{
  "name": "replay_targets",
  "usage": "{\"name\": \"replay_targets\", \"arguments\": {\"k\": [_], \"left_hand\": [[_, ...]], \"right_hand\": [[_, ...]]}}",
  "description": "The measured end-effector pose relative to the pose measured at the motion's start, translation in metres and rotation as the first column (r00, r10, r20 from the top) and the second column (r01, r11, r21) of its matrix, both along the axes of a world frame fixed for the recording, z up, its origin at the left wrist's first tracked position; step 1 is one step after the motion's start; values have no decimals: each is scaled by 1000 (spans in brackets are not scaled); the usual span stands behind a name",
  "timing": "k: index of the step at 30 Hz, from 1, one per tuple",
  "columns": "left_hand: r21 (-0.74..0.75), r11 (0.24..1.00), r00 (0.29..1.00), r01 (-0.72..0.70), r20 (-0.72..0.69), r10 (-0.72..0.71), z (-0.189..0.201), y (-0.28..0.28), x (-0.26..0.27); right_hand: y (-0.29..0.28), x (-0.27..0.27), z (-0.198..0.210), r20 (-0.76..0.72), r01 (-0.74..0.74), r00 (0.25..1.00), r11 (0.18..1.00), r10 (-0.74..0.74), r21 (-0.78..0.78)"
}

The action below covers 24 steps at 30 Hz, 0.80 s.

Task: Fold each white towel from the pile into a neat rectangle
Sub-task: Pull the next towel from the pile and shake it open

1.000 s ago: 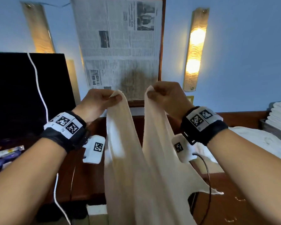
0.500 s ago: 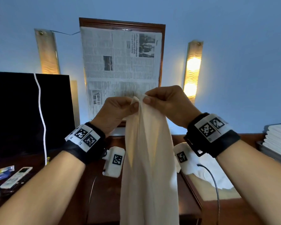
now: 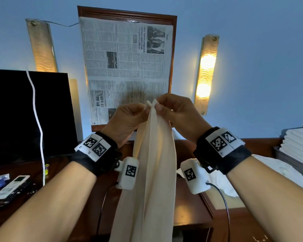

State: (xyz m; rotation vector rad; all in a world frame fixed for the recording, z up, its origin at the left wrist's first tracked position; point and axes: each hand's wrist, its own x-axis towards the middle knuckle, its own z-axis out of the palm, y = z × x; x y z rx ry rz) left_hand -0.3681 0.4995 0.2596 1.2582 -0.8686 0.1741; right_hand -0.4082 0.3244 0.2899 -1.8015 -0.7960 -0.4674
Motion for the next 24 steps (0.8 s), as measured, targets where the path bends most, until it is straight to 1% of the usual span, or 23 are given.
{"name": "replay_targets", "arguments": {"k": [3, 7, 12, 15, 19, 22, 24], "left_hand": [[-38, 999, 999, 30, -29, -31, -4, 2, 2], [-49, 999, 999, 4, -52, -6, -7, 4, 0], [-32, 999, 998, -23, -64, 21, -14, 8, 2], [-25, 998, 997, -62, -44, 61, -21, 9, 7], [-17, 976, 975, -218, -47, 217, -28, 11, 14], [37, 958, 958, -283, -29, 284, -35, 12, 14], [74, 949, 950, -307, -29, 310, -38, 14, 12]], "right_hand": [[2, 1, -2, -5, -12, 1000, 1000, 13, 8], [7, 3, -6, -4, -28, 1000, 999, 28, 34], [11, 9, -12, -2, -67, 998, 998, 67, 9], [11, 10, -20, -96, -150, 984, 989, 151, 19], [12, 10, -34, -274, -244, 927, 967, 255, 74], [12, 8, -41, -319, -272, 901, 956, 293, 109], [11, 8, -44, -324, -253, 905, 961, 275, 109]]}}
